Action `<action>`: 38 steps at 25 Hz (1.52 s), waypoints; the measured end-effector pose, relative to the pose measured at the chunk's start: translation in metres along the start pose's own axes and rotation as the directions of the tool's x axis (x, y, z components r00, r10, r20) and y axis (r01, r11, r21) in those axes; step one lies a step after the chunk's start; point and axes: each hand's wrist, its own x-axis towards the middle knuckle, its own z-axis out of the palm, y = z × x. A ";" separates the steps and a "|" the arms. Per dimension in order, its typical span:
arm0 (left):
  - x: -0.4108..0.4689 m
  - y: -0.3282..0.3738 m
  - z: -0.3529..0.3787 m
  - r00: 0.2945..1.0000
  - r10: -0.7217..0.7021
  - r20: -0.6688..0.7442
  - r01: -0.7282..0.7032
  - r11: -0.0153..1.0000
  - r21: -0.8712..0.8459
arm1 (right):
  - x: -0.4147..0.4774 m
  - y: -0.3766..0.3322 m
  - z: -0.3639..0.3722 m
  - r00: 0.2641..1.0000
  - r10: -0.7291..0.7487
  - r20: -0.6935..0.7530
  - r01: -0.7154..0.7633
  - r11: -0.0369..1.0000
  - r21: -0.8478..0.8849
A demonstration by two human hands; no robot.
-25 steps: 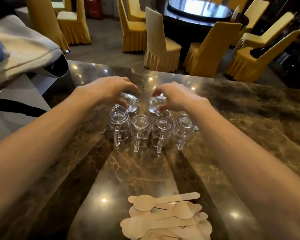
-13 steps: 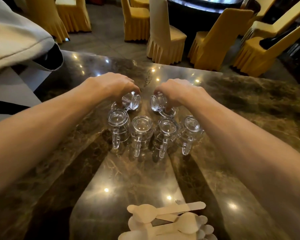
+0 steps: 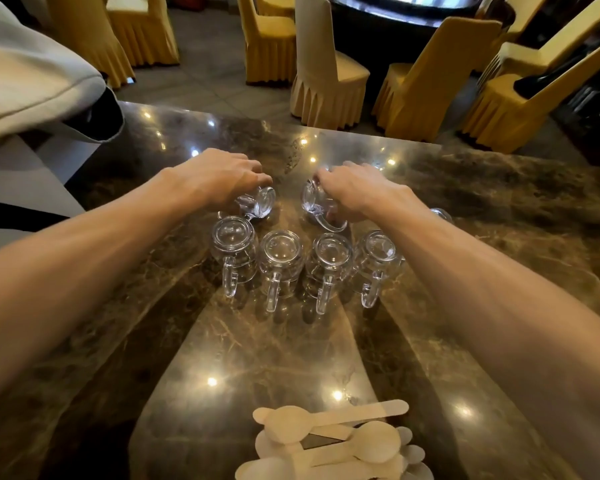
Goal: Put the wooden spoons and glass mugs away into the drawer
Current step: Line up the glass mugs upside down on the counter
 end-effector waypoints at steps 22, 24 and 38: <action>-0.123 0.010 -0.059 0.786 -0.590 -0.184 -0.189 0.054 -0.981 | -0.124 0.019 -0.051 0.884 0.314 -0.347 0.225 0.365 0.903; -0.139 0.018 -0.053 0.785 -0.591 -0.186 -0.230 0.000 -0.973 | -0.142 0.017 -0.045 0.889 0.303 -0.343 0.242 0.324 0.915; -0.181 0.049 0.022 0.843 -0.522 -0.129 -0.198 -0.079 -0.977 | -0.215 0.008 0.033 0.837 0.476 -0.271 0.113 0.333 0.936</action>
